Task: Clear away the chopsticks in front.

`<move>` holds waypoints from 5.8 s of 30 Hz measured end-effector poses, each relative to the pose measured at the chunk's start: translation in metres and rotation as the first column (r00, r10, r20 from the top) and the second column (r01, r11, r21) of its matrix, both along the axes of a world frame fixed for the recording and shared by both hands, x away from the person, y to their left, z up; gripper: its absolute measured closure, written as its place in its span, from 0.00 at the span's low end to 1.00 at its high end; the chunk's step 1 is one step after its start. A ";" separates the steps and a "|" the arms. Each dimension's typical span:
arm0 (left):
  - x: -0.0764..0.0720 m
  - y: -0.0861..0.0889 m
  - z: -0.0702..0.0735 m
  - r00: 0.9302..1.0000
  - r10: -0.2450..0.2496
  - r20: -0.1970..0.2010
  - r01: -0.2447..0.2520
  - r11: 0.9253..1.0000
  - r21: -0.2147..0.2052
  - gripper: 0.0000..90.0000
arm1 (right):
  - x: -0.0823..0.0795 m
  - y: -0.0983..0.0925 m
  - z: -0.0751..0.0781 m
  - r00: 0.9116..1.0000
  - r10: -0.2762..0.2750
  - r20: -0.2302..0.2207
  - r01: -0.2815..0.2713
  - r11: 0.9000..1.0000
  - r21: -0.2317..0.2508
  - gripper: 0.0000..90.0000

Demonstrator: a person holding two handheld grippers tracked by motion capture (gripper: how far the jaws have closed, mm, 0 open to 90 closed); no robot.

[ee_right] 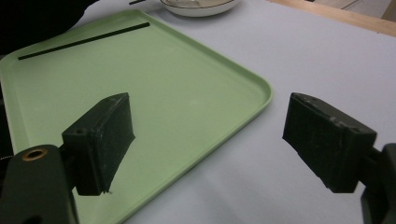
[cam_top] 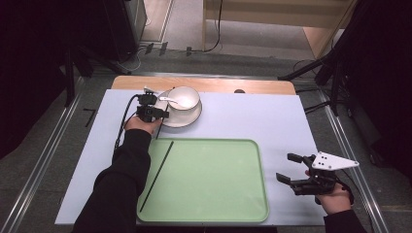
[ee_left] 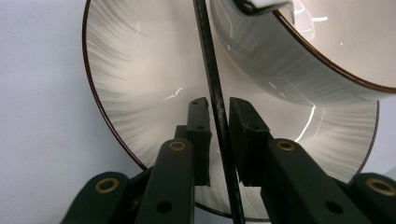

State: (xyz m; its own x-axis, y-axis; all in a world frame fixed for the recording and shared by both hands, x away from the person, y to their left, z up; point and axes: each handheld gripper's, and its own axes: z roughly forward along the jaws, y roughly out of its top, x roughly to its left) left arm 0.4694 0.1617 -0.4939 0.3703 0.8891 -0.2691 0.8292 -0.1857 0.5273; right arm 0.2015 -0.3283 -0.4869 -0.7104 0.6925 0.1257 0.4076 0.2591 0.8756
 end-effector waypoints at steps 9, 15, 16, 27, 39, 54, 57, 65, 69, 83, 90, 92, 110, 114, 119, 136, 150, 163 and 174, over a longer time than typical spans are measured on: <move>0.001 0.002 0.001 0.999 0.036 -0.013 -0.036 0.999 0.011 0.96 | 0.000 0.000 0.000 1.000 0.001 -0.001 -0.001 1.000 0.000 0.18; 0.000 0.005 0.006 0.999 0.047 -0.018 -0.047 0.999 -0.007 0.96 | 0.000 0.001 0.000 1.000 0.001 -0.001 -0.001 1.000 0.000 0.18; -0.001 0.008 0.010 0.999 0.049 -0.016 -0.050 0.999 -0.015 0.96 | 0.000 0.001 0.000 1.000 0.000 -0.001 0.000 1.000 -0.001 0.18; -0.005 0.044 0.038 0.995 0.099 -0.012 -0.099 0.994 -0.043 0.96 | 0.000 0.002 -0.001 1.000 0.002 -0.003 -0.002 1.000 -0.004 0.18; -0.034 0.038 0.075 1.000 -0.007 -0.001 0.007 0.997 -0.083 0.96 | 0.000 0.002 -0.001 1.000 0.001 -0.005 -0.001 1.000 -0.008 0.18; -0.096 0.026 0.057 0.995 -0.100 0.006 0.100 0.988 -0.117 0.96 | 0.004 0.004 -0.001 1.000 0.012 -0.003 -0.012 1.000 -0.006 0.18; -0.103 0.027 0.054 0.995 -0.102 0.014 0.103 0.988 -0.119 0.96 | 0.005 0.005 -0.001 1.000 0.014 -0.004 -0.014 1.000 -0.005 0.18; -0.129 0.029 0.052 0.996 -0.086 0.036 0.090 0.986 -0.139 0.96 | 0.007 0.007 0.000 1.000 0.022 -0.001 -0.022 1.000 -0.006 0.18; -0.141 0.026 0.050 0.995 -0.086 0.045 0.091 0.987 -0.135 0.96 | 0.007 0.007 0.000 1.000 0.023 0.001 -0.023 1.000 -0.005 0.18; -0.178 0.018 0.031 0.994 -0.107 0.002 0.106 0.986 -0.129 0.96 | 0.007 0.007 0.001 1.000 0.024 0.005 -0.024 1.000 -0.006 0.18; -0.191 0.015 0.016 0.995 -0.096 -0.036 0.091 0.987 -0.133 0.96 | 0.007 0.007 0.001 1.000 0.025 0.003 -0.025 1.000 -0.008 0.18; -0.193 0.014 0.015 0.995 -0.093 -0.039 0.087 0.987 -0.132 0.96 | 0.007 0.007 0.001 1.000 0.025 0.002 -0.025 1.000 -0.007 0.18; -0.215 0.001 -0.012 0.992 -0.070 -0.105 0.063 0.996 -0.064 0.96 | 0.007 0.008 0.002 1.000 0.029 0.011 -0.029 1.000 -0.007 0.19; -0.214 0.006 -0.013 0.993 -0.033 -0.113 0.026 0.998 -0.062 0.96 | 0.007 0.008 0.002 1.000 0.029 0.011 -0.029 1.000 -0.005 0.19; -0.210 0.015 -0.012 0.993 0.010 -0.118 -0.016 0.998 -0.054 0.96 | 0.007 0.008 0.002 0.999 0.031 0.011 -0.031 1.000 -0.004 0.19; -0.206 0.019 -0.009 0.992 -0.020 -0.122 0.014 0.999 -0.050 0.85 | 0.007 0.008 0.001 0.999 0.033 0.007 -0.032 0.999 -0.009 0.19; -0.194 0.034 0.011 0.986 -0.148 -0.080 0.136 0.980 -0.146 0.56 | 0.008 0.009 0.001 0.999 0.040 0.003 -0.040 0.999 -0.013 0.19; -0.187 0.073 0.027 0.965 -0.256 0.054 0.260 0.960 -0.101 0.39 | 0.007 0.009 0.000 0.999 0.043 0.001 -0.043 0.999 -0.010 0.18; -0.187 0.120 0.028 0.946 -0.279 0.164 0.290 0.956 -0.051 0.35 | 0.007 0.010 0.000 0.999 0.043 -0.002 -0.043 0.999 -0.001 0.18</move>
State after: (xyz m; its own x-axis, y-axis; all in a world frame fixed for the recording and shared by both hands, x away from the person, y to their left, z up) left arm 0.2827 0.2821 -0.4658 0.6469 0.7205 -0.2496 0.6553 -0.3579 0.6652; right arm 0.2083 -0.3186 -0.4866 -0.7390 0.6617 0.1267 0.3978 0.2768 0.8747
